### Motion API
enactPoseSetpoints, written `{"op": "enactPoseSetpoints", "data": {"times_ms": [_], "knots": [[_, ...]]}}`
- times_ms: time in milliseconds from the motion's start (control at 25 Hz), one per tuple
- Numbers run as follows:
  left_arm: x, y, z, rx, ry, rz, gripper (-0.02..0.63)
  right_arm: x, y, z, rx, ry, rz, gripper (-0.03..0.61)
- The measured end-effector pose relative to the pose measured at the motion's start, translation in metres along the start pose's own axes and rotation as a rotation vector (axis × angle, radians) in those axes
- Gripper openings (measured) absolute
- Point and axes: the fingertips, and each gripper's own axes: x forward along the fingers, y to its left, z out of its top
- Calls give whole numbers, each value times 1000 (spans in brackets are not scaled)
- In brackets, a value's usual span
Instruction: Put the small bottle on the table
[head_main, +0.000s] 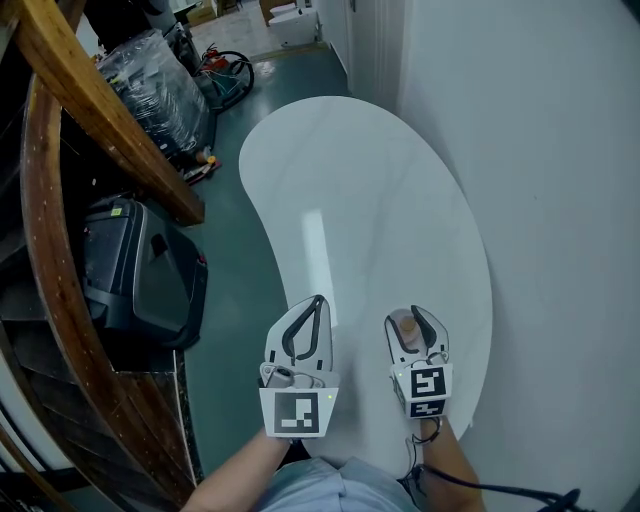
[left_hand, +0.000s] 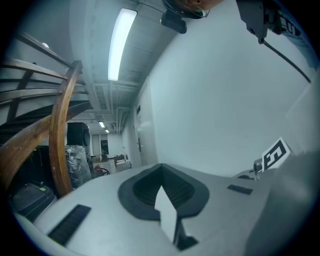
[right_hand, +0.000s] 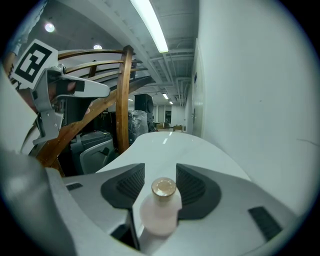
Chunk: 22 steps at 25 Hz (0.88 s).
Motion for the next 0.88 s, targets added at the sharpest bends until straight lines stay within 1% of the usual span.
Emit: {"op": "enactPoseSetpoints", "data": {"times_ms": [40,80,160,200,240,280,360,400,480,560,640,680,760,800,880], "knots": [[-2,1,2,-18,-11,14,-2,-3,-1,5,6,-16,-2,195],[-4,3,3,-63,-19,36,-2,-6,-2,11,11,-35,-5,195],[-7,9,4,-177,-32,82,-2,-14,-2,29,19,-76,-4,195],[-9,11,4,-249,-34,106,-2,-20,-1,41,26,-101,2,192],[-12,14,4,-314,-35,127,-2,-28,0,54,38,-132,10,179],[-14,16,5,-348,-35,139,-2,-36,1,69,52,-164,16,147],[-17,19,11,-353,-41,148,-2,-53,1,95,63,-211,6,55],[-18,19,17,-345,-48,149,-2,-60,1,106,55,-226,-5,24],[-22,18,30,-324,-68,145,-2,-72,1,128,16,-259,-20,3],[-25,17,45,-319,-95,138,-2,-82,5,147,-17,-303,-13,2],[-28,17,59,-304,-130,133,-2,-87,11,158,-27,-336,1,2],[-29,17,66,-262,-147,126,-2,-89,15,162,-30,-346,7,2],[-32,16,79,-118,-169,94,-2,-92,22,164,-33,-351,19,0],[-34,15,81,-121,-174,91,-2,-93,25,165,-33,-349,24,0],[-38,15,80,-245,-184,111,-2,-95,30,165,-37,-348,32,0]]}}
